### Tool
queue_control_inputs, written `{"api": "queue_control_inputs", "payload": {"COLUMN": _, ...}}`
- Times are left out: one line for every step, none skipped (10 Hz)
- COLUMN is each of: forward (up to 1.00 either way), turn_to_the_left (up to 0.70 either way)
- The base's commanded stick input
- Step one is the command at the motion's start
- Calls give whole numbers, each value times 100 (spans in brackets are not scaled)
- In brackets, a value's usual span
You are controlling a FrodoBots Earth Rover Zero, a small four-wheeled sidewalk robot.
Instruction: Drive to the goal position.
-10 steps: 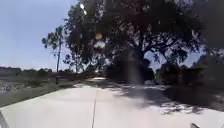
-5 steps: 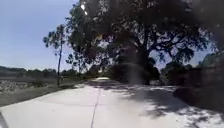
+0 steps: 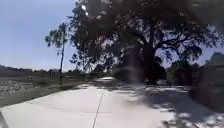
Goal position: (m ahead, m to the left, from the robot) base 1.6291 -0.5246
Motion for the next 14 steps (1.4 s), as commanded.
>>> {"api": "queue_control_inputs", "payload": {"forward": 70, "turn_to_the_left": 0}}
{"api": "queue_control_inputs", "payload": {"forward": 70, "turn_to_the_left": 0}}
{"api": "queue_control_inputs", "payload": {"forward": 70, "turn_to_the_left": 0}}
{"api": "queue_control_inputs", "payload": {"forward": 70, "turn_to_the_left": 0}}
{"api": "queue_control_inputs", "payload": {"forward": 70, "turn_to_the_left": 0}}
{"api": "queue_control_inputs", "payload": {"forward": 70, "turn_to_the_left": 0}}
{"api": "queue_control_inputs", "payload": {"forward": 70, "turn_to_the_left": 0}}
{"api": "queue_control_inputs", "payload": {"forward": 70, "turn_to_the_left": 0}}
{"api": "queue_control_inputs", "payload": {"forward": 70, "turn_to_the_left": 0}}
{"api": "queue_control_inputs", "payload": {"forward": 70, "turn_to_the_left": 0}}
{"api": "queue_control_inputs", "payload": {"forward": 70, "turn_to_the_left": 0}}
{"api": "queue_control_inputs", "payload": {"forward": 70, "turn_to_the_left": 0}}
{"api": "queue_control_inputs", "payload": {"forward": 70, "turn_to_the_left": 0}}
{"api": "queue_control_inputs", "payload": {"forward": 70, "turn_to_the_left": 0}}
